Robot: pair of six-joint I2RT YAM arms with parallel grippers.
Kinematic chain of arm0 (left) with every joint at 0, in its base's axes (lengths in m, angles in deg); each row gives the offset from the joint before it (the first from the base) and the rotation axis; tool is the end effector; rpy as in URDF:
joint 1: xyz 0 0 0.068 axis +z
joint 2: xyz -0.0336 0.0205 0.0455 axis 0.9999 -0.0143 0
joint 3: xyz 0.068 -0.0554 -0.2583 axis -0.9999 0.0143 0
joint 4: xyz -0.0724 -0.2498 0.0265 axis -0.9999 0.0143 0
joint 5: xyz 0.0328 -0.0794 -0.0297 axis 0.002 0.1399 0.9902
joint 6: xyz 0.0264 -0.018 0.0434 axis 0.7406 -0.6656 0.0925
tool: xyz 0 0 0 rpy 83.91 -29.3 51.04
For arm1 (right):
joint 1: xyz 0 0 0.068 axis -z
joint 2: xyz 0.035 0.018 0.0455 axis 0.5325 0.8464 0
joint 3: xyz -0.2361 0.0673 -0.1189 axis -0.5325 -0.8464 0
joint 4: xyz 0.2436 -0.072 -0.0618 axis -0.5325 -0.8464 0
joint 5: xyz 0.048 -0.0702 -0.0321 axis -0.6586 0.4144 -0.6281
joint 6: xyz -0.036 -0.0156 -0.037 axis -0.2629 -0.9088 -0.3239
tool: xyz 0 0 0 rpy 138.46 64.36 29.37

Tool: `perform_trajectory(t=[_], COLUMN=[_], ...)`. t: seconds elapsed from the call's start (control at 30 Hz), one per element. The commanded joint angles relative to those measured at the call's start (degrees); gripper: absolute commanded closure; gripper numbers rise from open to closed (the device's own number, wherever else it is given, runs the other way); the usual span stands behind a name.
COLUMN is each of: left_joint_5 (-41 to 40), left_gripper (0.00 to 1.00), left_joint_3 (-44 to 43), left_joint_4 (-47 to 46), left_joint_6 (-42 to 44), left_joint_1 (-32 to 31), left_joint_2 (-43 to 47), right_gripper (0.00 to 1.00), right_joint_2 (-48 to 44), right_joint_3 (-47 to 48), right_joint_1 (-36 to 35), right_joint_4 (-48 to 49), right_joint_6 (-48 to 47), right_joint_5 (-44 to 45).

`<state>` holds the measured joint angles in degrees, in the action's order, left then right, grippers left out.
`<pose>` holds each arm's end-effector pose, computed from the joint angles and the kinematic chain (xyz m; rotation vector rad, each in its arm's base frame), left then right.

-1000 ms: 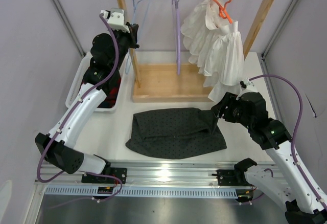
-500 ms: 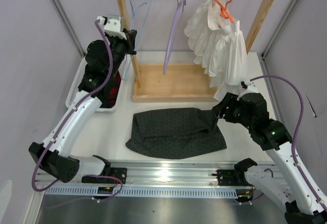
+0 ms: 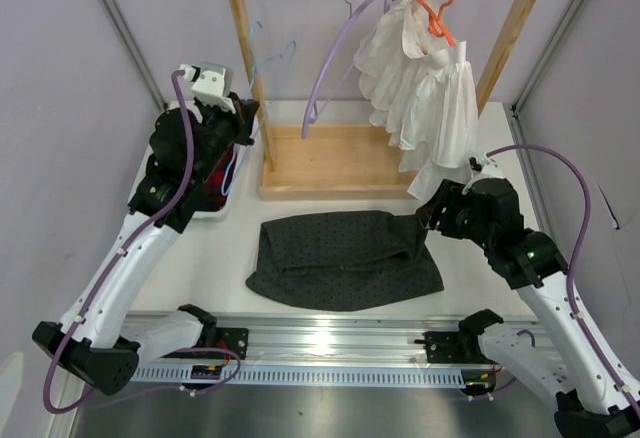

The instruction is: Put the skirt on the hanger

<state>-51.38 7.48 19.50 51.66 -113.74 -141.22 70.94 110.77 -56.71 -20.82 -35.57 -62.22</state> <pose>0.2172 -0.0973 0.4637 0.2465 1.4949 -0.3474 0.1381 0.0609 0.3485 0.1461 2.1671 0.5018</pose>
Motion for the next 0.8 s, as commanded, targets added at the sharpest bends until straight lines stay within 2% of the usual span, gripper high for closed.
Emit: perform_trajectory(t=[0.0,0.2,0.33,0.57,0.77], left_joint_5=[0.32,2.08,4.11,5.59,11.56], left_gripper=[1.0,1.0,1.0,1.0,1.0], left_joint_3=[1.3,4.82,9.91,21.94,23.55], left_joint_4=[8.85,20.35,24.32,26.53,27.14], left_joint_6=[-4.34,-9.18,-11.29,-15.16,-16.04], left_joint_1=[0.3,-0.58,-3.74,-9.63,-10.42], left_joint_2=[2.55,7.21,10.72,19.24,24.61], right_gripper=[0.38,0.39,0.4,0.42,0.46], right_joint_2=[1.01,2.94,5.84,9.09,10.77], right_joint_3=[0.11,-1.3,-1.82,-4.54,-8.32], right_joint_1=[0.45,0.8,1.07,1.42,1.59], right_joint_4=[0.28,1.25,2.56,4.59,6.43], right_joint_6=[-1.83,-2.35,-2.97,-2.88,-3.15], right_joint_5=[0.51,-0.02,-0.54,-0.9,-0.89])
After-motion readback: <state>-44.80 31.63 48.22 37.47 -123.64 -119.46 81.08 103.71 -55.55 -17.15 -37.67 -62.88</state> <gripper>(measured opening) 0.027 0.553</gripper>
